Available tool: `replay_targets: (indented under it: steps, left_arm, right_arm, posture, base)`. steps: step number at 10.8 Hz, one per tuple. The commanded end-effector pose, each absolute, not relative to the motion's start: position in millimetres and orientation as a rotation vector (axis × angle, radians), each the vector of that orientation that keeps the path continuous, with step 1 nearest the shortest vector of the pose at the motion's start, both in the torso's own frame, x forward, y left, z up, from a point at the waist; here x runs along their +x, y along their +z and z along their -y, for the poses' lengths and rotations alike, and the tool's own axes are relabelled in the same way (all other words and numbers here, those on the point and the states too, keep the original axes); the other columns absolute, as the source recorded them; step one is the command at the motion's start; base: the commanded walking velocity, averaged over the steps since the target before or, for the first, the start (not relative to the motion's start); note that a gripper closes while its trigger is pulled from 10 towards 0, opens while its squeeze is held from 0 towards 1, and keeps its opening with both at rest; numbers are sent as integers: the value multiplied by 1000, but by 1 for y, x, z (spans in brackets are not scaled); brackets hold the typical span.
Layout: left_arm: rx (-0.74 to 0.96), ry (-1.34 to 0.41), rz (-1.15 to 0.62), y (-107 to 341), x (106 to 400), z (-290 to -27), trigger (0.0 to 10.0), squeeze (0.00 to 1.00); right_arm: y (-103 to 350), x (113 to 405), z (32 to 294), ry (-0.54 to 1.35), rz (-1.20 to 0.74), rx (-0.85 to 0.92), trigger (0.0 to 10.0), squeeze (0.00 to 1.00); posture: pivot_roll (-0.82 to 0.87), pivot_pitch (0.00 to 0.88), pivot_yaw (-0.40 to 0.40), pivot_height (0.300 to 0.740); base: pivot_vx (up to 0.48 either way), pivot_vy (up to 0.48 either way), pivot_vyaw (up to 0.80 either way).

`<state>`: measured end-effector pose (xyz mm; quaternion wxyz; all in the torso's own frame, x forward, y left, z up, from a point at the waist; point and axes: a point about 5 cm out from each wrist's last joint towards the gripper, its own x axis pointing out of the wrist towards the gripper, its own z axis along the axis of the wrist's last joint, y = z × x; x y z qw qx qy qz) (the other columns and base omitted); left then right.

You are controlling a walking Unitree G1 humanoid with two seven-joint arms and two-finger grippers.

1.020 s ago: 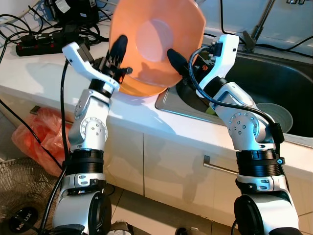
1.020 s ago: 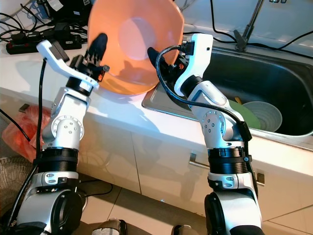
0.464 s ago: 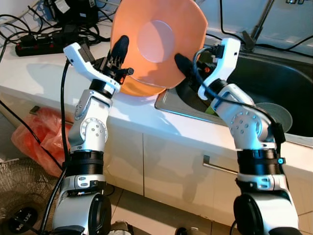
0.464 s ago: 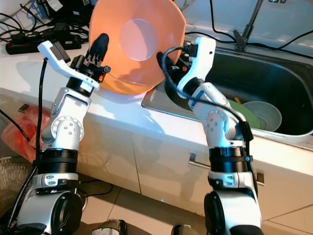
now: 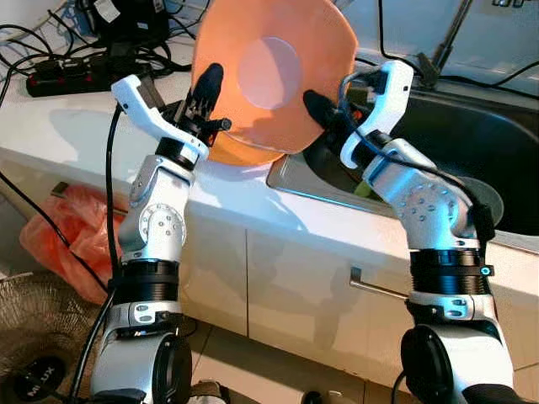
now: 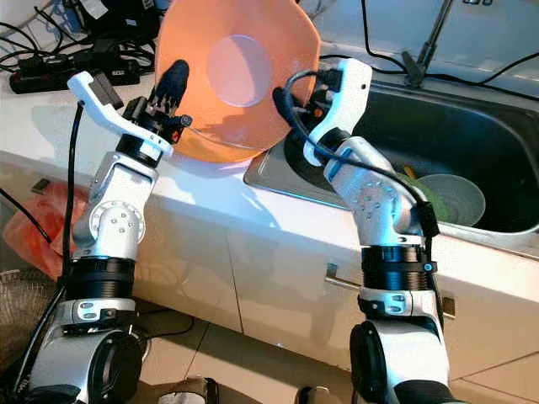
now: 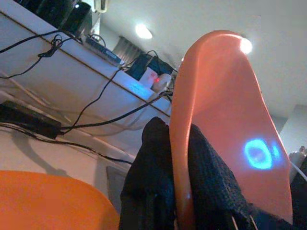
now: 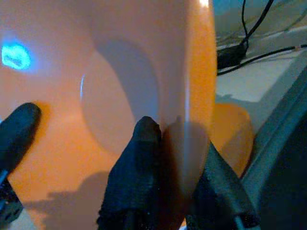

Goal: Kitchen organization

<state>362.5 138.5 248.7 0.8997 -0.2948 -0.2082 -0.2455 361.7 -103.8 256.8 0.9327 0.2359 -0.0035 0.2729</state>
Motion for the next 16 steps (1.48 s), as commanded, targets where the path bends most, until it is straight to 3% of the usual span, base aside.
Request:
replay_targets:
  steps: [1,7,8,9,13,16]
  left_arm:
    - [-596,-547,473,261,359,-134,0,0]
    - [-567,-583,434,258,359,-125,0,0]
    - [-499,-540,401,256,362,-125,3373,0]
    - [-491,-527,384,255,364,-124,10000,1000]
    - [-426,-686,366,262,355,-106,10000,1000]
    - [-390,-752,384,275,350,-105,10000,1000]
  right_arm:
    - [255,365,105,527,-29,473,0,0]
    - [249,366,106,507,-79,492,0,0]
    - [248,366,106,507,-81,494,0,0]
    - [248,366,106,506,-84,495,0,0]
    - [245,368,107,483,-92,503,0,0]
    - [239,377,124,319,-89,515,0,0]
  posture:
    - [22,52,-4,740]
    - [20,53,-5,740]
    - [20,52,-4,740]
    - [20,52,-4,740]
    - [22,56,-4,740]
    - [28,57,1,740]
  base:
    - [0,0,0]
    - [0,0,0]
    - [0,0,0]
    - [0,0,0]
    - [0,0,0]
    - [0,0,0]
